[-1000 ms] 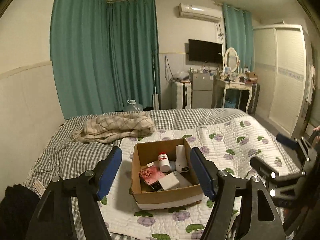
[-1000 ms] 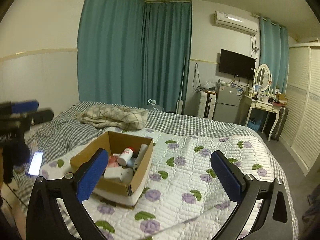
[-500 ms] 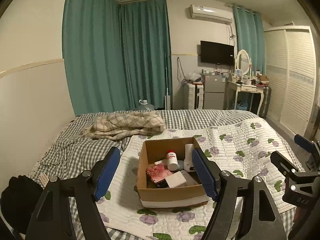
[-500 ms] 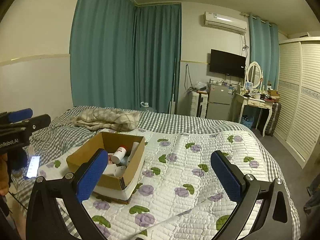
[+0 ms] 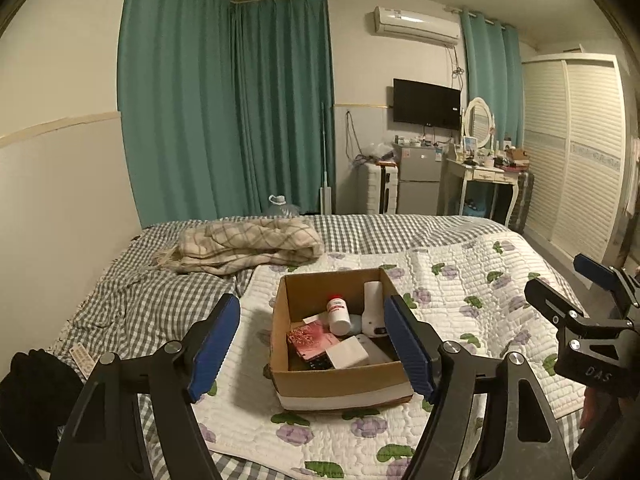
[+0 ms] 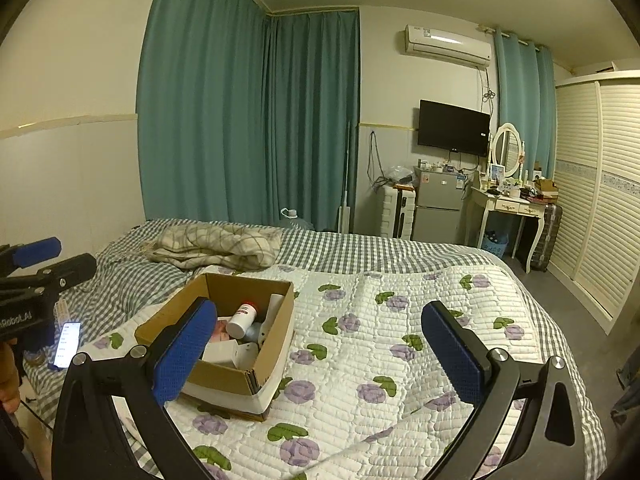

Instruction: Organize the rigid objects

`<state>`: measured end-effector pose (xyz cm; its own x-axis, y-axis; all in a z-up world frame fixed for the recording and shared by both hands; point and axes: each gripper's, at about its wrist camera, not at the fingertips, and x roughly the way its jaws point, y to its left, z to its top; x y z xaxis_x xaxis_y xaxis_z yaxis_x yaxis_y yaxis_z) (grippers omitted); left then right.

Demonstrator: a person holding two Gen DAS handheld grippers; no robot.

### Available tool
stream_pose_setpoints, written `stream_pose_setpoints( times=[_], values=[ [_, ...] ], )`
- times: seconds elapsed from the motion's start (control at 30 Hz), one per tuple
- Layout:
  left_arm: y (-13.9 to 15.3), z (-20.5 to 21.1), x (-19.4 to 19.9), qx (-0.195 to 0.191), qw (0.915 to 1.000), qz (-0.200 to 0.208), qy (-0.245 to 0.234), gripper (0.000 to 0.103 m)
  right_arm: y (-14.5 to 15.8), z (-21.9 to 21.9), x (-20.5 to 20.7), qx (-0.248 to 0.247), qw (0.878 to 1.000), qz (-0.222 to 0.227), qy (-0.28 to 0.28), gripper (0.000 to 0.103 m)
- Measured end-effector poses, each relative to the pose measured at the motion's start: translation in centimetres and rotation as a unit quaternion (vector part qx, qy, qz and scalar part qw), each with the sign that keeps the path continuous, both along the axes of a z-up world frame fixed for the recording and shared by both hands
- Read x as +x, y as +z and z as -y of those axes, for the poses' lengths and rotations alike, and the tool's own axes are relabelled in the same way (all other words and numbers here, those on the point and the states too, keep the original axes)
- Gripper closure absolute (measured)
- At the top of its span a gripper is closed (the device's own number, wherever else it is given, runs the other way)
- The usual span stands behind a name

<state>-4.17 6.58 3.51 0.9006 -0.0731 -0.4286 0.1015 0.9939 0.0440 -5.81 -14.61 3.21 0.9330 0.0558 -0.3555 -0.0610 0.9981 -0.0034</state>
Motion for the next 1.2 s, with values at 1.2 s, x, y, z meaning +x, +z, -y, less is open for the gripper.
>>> stream_pose_setpoints(
  times=[1.2],
  values=[
    [-1.0,0.4,0.5,0.027,0.9995,-0.016,0.004,0.025,-0.7,0.1,0.8,0.001,1.0,-0.013,-0.003,0.0]
  ],
)
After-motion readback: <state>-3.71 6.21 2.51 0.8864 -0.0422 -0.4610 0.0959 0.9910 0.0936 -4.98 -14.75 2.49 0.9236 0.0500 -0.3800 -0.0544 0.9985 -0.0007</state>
